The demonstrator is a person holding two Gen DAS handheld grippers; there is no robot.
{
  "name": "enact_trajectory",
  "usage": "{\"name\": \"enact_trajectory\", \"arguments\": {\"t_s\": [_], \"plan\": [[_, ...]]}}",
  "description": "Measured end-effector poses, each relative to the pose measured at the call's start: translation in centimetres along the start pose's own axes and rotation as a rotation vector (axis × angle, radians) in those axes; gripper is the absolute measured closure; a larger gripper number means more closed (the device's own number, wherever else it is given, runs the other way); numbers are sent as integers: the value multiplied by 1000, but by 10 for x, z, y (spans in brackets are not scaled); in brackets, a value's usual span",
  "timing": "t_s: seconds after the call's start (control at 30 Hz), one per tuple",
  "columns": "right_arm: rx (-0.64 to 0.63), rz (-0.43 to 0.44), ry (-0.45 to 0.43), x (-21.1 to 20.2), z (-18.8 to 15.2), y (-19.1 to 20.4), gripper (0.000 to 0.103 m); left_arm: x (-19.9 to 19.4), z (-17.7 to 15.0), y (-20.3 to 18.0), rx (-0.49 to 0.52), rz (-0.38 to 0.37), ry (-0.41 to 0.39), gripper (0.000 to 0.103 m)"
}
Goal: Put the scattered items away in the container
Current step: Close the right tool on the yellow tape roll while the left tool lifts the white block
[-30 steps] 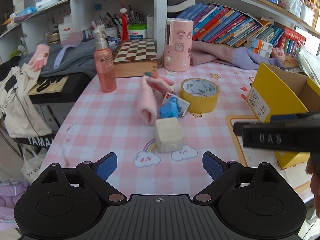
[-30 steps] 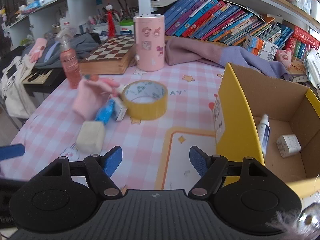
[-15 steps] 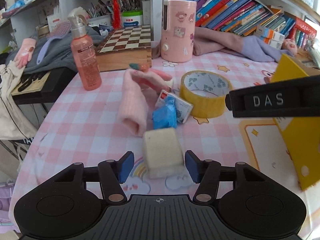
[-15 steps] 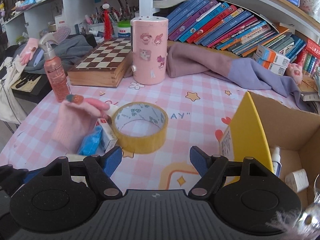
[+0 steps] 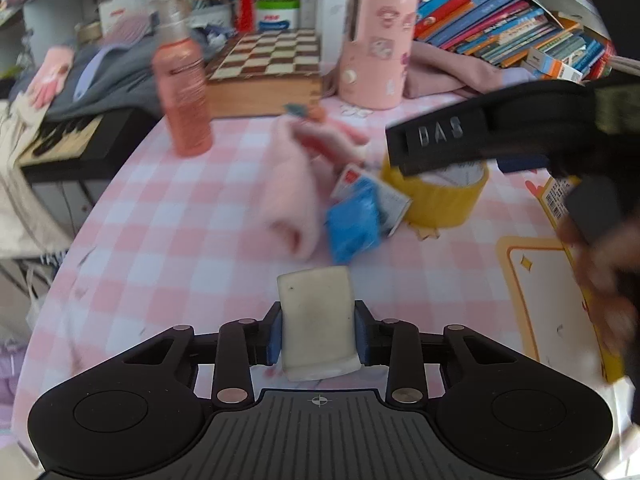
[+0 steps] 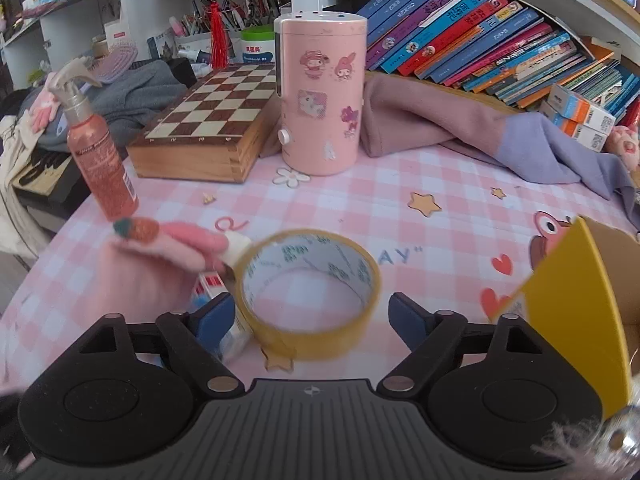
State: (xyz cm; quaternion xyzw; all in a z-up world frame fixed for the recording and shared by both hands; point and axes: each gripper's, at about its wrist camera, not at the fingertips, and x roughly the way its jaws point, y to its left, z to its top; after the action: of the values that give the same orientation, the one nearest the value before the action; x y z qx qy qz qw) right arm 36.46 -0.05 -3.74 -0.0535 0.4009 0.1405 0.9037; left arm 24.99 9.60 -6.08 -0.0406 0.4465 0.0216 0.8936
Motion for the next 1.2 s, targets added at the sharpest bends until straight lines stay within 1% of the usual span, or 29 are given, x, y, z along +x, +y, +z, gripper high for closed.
{"name": "enact_trajectory", "arguments": {"t_s": [0.07, 0.1, 0.17, 0.2, 0.37, 0.43, 0.5, 0.53, 0.57, 0.6, 0.63, 0.67, 0.7, 0.73, 0.8, 0.87, 0.97, 1.2], "plan": [[2, -14, 9, 10, 4, 4, 16, -5, -4, 5, -3, 0, 11, 70], [-3, -28, 0, 14, 5, 6, 14, -6, -4, 7, -4, 1, 15, 71], [-18, -56, -11, 21, 8, 9, 13, -8, -6, 10, -8, 1, 19, 71], [-16, -63, -7, 24, 9, 9, 11, -9, -7, 11, -11, 0, 21, 71], [-54, -129, -12, 37, 13, 8, 9, -10, -8, 12, 2, -6, 21, 71], [-48, -147, -8, 38, 12, 5, 9, -10, -8, 13, 0, -8, 19, 71], [-28, -177, 17, 41, 10, -1, 9, -10, -8, 13, -4, -10, 17, 71], [-12, -179, 22, 42, 7, -5, 6, -10, -9, 13, -2, -10, 16, 70], [1, -180, 30, 44, 6, -9, 6, -10, -9, 13, 1, -10, 15, 70], [12, -176, 40, 45, 4, -12, 7, -9, -9, 12, 4, -9, 14, 70], [27, -162, 47, 46, 2, -15, 9, -9, -9, 11, 9, -8, 14, 70], [42, -142, 56, 47, 1, -17, 14, -8, -9, 11, 14, -9, 14, 70], [50, -135, 58, 46, 0, -17, 21, -7, -9, 12, 16, -11, 13, 70], [44, -137, 65, 45, 0, -16, 21, -7, -9, 12, 14, -16, 13, 71], [37, -119, 65, 39, -2, -14, 22, -7, -8, 14, 4, -24, 18, 72], [19, -120, 32, 27, -4, -12, 22, -10, -6, 16, -12, -29, 21, 73], [2, -104, -15, 2, -7, -11, 22, -22, -3, 17, -39, -40, -22, 74], [10, -63, -89, -62, -17, -22, 22, -57, 7, 17, -79, -101, -127, 75]]}}
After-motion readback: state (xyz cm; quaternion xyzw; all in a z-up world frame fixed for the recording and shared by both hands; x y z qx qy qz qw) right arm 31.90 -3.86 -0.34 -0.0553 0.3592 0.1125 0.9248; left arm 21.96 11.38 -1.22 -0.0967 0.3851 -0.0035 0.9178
